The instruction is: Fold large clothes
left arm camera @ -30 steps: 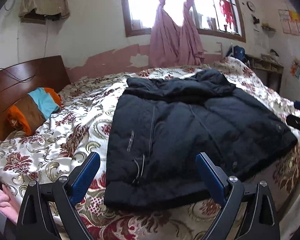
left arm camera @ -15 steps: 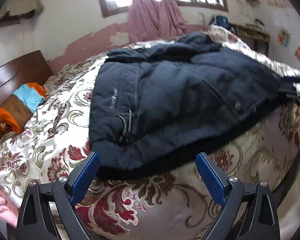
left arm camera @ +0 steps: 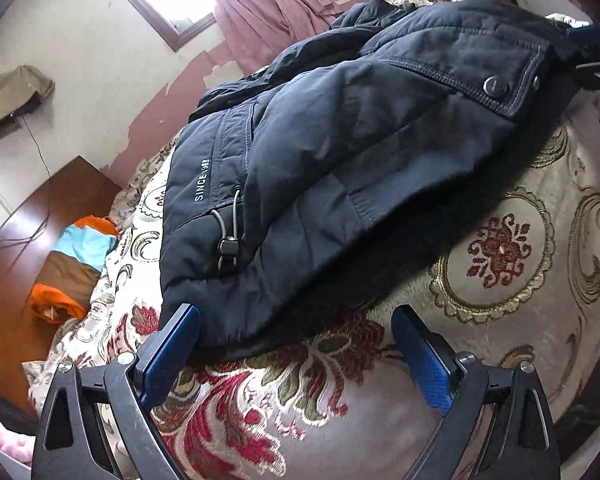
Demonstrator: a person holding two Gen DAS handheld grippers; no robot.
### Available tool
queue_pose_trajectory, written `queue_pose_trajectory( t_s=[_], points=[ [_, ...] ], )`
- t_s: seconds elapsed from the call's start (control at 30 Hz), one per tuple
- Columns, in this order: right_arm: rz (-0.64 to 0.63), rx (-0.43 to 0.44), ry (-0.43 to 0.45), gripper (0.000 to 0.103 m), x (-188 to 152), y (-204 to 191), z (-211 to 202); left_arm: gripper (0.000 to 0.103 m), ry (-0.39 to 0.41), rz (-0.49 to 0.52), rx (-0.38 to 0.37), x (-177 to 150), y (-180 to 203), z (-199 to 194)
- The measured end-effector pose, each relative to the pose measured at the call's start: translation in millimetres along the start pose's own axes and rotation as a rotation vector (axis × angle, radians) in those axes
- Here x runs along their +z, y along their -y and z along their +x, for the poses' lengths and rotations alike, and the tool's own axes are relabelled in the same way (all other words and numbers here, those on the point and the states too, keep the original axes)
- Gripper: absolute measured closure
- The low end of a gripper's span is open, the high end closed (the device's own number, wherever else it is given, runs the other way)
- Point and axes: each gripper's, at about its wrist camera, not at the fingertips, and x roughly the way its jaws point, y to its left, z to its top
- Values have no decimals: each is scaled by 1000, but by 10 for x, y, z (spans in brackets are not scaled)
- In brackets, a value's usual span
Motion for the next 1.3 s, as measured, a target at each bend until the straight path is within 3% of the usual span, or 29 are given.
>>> queue_pose_trajectory(
  t_s=[0.17,0.4,0.53,0.67,0.83,0.87,0.97,1.13,1.3],
  points=[
    [-71,-35,-5,2,-38,-85,-15,6,23,-10,32,45,-25,21],
    [-270,-157,-21,3,-112,-288,14,6,75,-40,40,76,-107,12],
    [-232,-228,14,3,-70,-210,-7,6,110,-82,39,71,-173,-19],
    [-167,-232,97,3,-12,-124,-94,6,153,-124,63,77,-243,-30],
    [-138,-249,182,5,-3,-107,-181,7,182,-270,24,63,-424,-7],
    [-129,-246,192,7,-3,-90,-191,7,190,-296,12,55,-455,-12],
    [-88,-205,216,26,11,-67,-226,10,227,-331,-4,31,-492,-49],
    [-64,-135,230,63,45,-52,-184,11,250,-346,-34,1,-471,-85],
    [-6,-80,266,78,131,-9,-235,10,242,-311,-56,-6,-391,-56]
  ],
)
